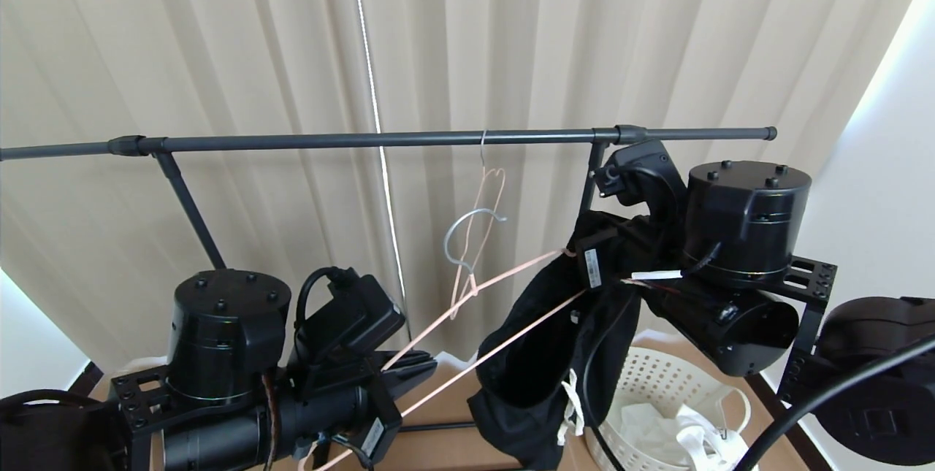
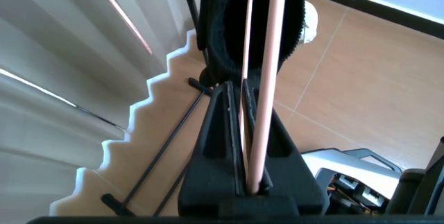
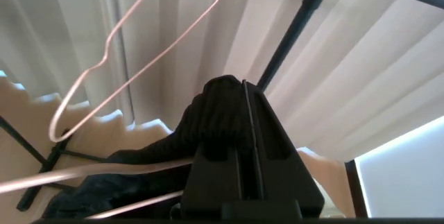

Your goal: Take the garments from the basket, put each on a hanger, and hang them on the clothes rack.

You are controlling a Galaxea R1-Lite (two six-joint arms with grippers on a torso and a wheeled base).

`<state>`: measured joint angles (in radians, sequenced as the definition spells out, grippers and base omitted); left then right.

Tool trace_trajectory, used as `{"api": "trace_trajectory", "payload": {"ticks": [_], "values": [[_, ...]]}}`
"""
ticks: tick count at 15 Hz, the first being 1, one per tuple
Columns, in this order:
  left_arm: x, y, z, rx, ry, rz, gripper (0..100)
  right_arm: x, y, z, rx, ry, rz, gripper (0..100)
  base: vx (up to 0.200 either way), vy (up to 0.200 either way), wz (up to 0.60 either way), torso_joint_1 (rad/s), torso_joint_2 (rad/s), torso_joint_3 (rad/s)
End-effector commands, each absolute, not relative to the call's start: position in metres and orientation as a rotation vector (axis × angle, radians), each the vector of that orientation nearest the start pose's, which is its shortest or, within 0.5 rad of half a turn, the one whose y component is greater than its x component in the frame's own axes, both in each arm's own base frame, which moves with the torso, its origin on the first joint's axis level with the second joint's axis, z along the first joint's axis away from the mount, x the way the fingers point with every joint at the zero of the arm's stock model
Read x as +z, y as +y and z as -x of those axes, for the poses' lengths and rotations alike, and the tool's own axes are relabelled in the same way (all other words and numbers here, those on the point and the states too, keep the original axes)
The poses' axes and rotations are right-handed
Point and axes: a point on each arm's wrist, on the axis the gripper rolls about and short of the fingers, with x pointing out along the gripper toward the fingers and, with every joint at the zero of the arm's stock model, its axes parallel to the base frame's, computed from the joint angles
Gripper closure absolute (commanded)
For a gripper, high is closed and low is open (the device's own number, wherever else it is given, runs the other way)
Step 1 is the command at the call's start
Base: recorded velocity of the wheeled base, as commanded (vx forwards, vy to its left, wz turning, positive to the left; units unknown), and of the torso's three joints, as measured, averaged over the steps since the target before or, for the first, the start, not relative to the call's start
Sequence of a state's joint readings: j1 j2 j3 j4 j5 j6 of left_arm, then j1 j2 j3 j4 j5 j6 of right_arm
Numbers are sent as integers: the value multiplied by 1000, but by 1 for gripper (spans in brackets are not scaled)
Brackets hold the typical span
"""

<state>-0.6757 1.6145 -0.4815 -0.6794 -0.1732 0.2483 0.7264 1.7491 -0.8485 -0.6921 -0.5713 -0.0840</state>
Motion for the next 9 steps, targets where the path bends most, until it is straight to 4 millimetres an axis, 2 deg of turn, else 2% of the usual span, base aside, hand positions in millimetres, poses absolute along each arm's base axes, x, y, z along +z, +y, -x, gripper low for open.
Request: {"api": "trace_trajectory", "payload": {"ticks": [1, 4, 9], "values": [[128, -159, -191, -888, 351, -343, 100, 188, 210, -238, 191, 149, 199, 100, 0, 0, 0, 0, 0, 0], [129, -160, -193, -887, 342, -340, 100, 192, 229, -221, 263, 133, 165, 100, 0, 0, 0, 0, 0, 0], [128, -162, -196, -872, 327, -333, 100, 192, 248, -200, 350, 131, 151, 100, 0, 0, 0, 0, 0, 0]]}}
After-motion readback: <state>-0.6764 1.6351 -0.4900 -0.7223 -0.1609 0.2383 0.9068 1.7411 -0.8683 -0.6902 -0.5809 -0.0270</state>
